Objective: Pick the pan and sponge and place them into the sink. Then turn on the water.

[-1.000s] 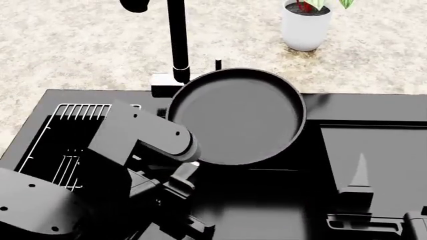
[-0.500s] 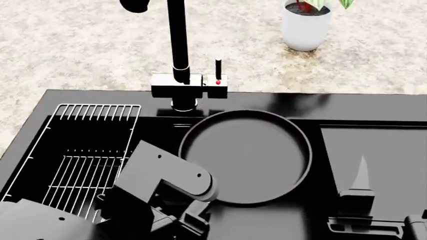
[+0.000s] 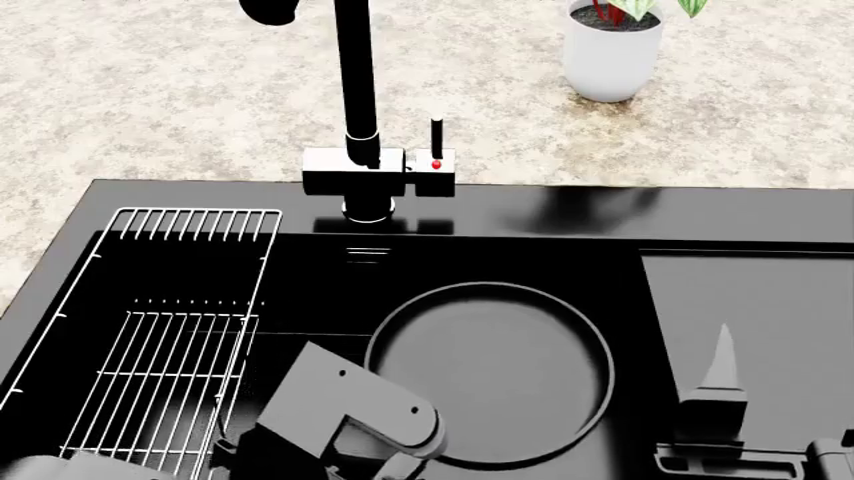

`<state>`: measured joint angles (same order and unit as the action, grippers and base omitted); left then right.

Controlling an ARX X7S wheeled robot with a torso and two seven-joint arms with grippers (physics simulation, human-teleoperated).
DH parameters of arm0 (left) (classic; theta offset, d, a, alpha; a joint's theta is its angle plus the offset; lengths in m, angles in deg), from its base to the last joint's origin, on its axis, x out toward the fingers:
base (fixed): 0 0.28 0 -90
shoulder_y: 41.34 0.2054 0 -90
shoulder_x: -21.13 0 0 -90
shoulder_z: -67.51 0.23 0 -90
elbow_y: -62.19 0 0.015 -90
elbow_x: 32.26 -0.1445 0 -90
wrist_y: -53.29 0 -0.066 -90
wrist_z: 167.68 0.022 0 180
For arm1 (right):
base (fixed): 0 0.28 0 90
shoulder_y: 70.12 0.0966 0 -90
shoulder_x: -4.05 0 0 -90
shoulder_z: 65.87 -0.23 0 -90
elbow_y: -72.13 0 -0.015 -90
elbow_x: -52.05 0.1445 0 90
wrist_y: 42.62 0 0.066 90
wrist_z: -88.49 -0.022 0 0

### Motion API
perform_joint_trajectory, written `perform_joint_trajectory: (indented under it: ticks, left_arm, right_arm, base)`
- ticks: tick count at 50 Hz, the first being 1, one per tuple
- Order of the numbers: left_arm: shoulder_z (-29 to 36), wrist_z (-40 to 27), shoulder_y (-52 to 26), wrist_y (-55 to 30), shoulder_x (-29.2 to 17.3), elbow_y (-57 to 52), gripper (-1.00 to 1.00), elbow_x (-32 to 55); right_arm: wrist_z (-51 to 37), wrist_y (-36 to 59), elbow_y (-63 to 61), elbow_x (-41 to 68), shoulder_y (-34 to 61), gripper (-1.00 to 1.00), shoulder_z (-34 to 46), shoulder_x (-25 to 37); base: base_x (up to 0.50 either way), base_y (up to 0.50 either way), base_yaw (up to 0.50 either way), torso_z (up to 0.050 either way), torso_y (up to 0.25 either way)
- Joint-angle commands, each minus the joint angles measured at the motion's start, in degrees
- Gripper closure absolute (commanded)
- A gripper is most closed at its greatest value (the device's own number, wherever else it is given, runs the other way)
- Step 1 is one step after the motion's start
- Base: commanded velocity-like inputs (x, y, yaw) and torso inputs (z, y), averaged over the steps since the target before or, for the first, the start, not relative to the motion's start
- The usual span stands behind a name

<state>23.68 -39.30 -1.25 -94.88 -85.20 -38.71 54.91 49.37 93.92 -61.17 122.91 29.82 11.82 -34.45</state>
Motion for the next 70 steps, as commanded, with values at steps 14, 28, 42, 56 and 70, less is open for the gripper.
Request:
perform_joint_trajectory:
  ticks: [14,28,42,56,70]
  left_arm:
    - [2.0,8.5,0.9,4.1,1.5,6.3,1.0,-9.3]
    - [3.9,10.5,1.2,6.9,2.6,11.1,1.0,-14.1]
    - [5.7,9.8,3.5,10.3,5.8,13.7,1.0,-17.4]
    - [4.8,8.8,5.8,15.1,7.6,18.7,1.0,-19.5]
    - [5.4,6.4,6.4,17.6,7.3,19.9,1.0,-22.5]
  right_arm:
    - [1.6,-0.8,0.5,-1.8,-1.3,-1.0,-0.3,-0.9]
    - [2.2,-1.5,0.6,-2.5,-2.7,-1.0,-0.7,-1.1]
    - [2.8,-2.1,0.9,-3.6,-3.4,-1.0,0.1,-2.0]
    - [3.7,-3.1,1.1,-4.7,-5.0,-1.0,0.1,-2.7]
    - [4.5,-3.7,1.6,-6.0,-5.3,-1.0,1.1,-3.5]
  base:
    - [0.0,0.0,0.0,0.001,0.002]
    - [0.0,0.0,0.0,0.001,0.001]
    - [0.0,0.0,0.0,0.0,0.001]
    - [0.0,0.0,0.0,0.001,0.001]
    - [0.0,0.0,0.0,0.001,0.001]
